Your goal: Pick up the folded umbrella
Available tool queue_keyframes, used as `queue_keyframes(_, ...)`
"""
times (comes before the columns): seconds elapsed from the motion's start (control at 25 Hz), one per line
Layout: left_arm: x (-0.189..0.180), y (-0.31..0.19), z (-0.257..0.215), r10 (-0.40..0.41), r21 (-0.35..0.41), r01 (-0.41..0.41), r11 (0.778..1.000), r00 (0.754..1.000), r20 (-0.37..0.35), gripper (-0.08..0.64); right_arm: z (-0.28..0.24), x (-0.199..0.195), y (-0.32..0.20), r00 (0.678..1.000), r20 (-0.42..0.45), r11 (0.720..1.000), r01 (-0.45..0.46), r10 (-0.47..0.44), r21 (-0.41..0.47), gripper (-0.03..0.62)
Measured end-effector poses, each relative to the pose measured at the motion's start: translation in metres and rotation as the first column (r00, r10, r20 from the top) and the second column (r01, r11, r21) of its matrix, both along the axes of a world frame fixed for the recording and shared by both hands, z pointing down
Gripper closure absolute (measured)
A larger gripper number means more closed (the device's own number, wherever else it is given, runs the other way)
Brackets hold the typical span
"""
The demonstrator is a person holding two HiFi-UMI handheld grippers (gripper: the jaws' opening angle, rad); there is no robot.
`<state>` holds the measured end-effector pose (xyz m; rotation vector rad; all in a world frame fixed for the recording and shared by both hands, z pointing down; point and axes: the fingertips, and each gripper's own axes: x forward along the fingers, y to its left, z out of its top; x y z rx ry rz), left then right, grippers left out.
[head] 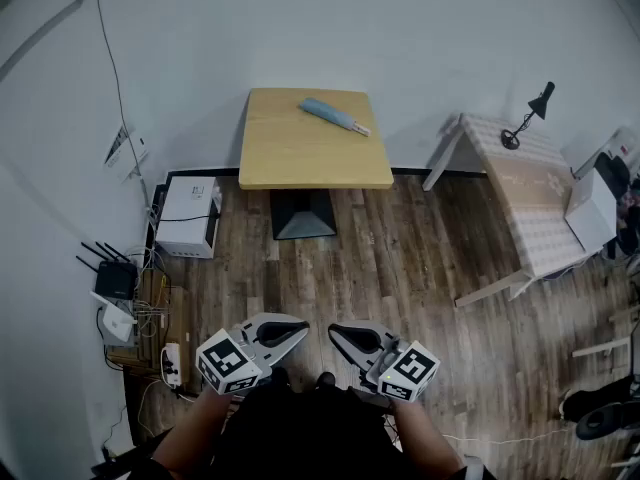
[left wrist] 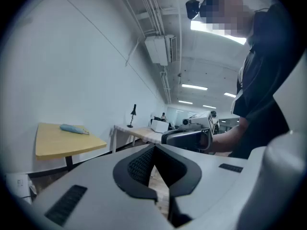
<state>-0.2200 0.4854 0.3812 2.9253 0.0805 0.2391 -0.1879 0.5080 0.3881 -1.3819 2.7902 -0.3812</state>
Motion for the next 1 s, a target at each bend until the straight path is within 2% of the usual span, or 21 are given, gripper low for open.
queue_keyframes(0.16,0.013,0.018,-0.003,0.017,-0.031,-0.017,0.999,1.000,-0.004,0.549,0.007,0.014,0.021,1.000,0.013,0.999,-0.023,0.023,-0.026,0.574)
queue_keyframes(0.28,0.023,0.030,0.008,0.037,-0.036,-0.036,0.999,0.999,0.029,0.549,0.010,0.023,0.028,0.999,0.017,0.999,-0.033,0.034,-0.026,0.574)
queue_keyframes(0.4,0.032,0.041,0.008,0.059,-0.040,-0.057,0.998,0.998,0.033,0.549,0.011,0.033,0.036,0.999,0.015,0.998,-0.046,0.047,-0.031,0.574)
queue_keyframes(0.68,0.044,0.048,0.011,0.061,-0.049,-0.058,0.997,0.997,0.045,0.549,0.007,0.033,0.050,1.000,0.014,1.000,-0.022,0.022,-0.010,0.572)
queue_keyframes(1.0,0.066,0.051,0.012,0.033,-0.053,-0.031,0.998,0.998,0.053,0.549,0.015,0.069,0.060,0.999,0.022,0.999,-0.037,0.038,-0.018,0.572)
